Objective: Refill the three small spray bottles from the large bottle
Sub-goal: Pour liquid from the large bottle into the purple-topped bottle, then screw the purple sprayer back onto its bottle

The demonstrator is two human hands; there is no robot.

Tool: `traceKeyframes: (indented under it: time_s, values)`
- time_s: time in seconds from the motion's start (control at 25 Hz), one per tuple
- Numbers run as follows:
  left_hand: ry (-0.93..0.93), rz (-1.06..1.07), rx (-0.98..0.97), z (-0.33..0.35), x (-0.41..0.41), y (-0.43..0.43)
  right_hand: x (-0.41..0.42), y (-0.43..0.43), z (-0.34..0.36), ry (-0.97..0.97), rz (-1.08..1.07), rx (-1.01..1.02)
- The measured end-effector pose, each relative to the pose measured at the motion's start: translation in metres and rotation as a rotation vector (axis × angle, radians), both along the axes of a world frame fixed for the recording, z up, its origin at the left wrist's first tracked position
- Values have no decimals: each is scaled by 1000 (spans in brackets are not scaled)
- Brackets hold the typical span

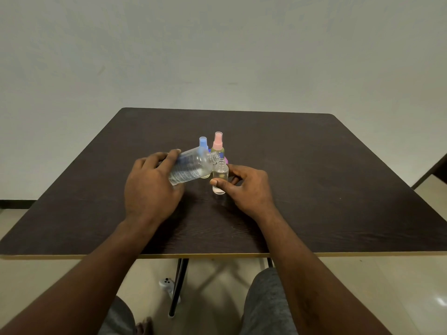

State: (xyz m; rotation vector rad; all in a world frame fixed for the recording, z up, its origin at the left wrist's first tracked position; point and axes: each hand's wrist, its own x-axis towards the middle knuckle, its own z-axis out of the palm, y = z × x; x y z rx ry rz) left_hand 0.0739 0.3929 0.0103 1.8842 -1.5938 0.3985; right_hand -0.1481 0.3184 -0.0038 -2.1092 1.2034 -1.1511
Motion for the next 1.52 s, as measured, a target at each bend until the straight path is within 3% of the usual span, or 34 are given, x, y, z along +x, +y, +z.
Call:
traceKeyframes:
  time_s: [0.28, 0.64, 0.88, 1.16, 1.36, 1.52]
  values:
    - [57, -55, 23, 0, 2, 6, 0, -1, -1, -34, 16, 18]
    - [531, 6, 73, -2, 5, 4, -1, -2, 1, -91, -2, 47]
    - [627, -7, 96, -5, 6, 3, -1, 0, 3, -121, 0, 48]
    - [574, 112, -96, -8, -7, 30, 0, 3, 7, -167, 4, 27]
    - [376, -209, 198, -10, -18, 24, 2, 4, 7, -160, -3, 29]
    - [323, -266, 289, -10, -23, 9, 2, 3, 7, -150, -7, 32]
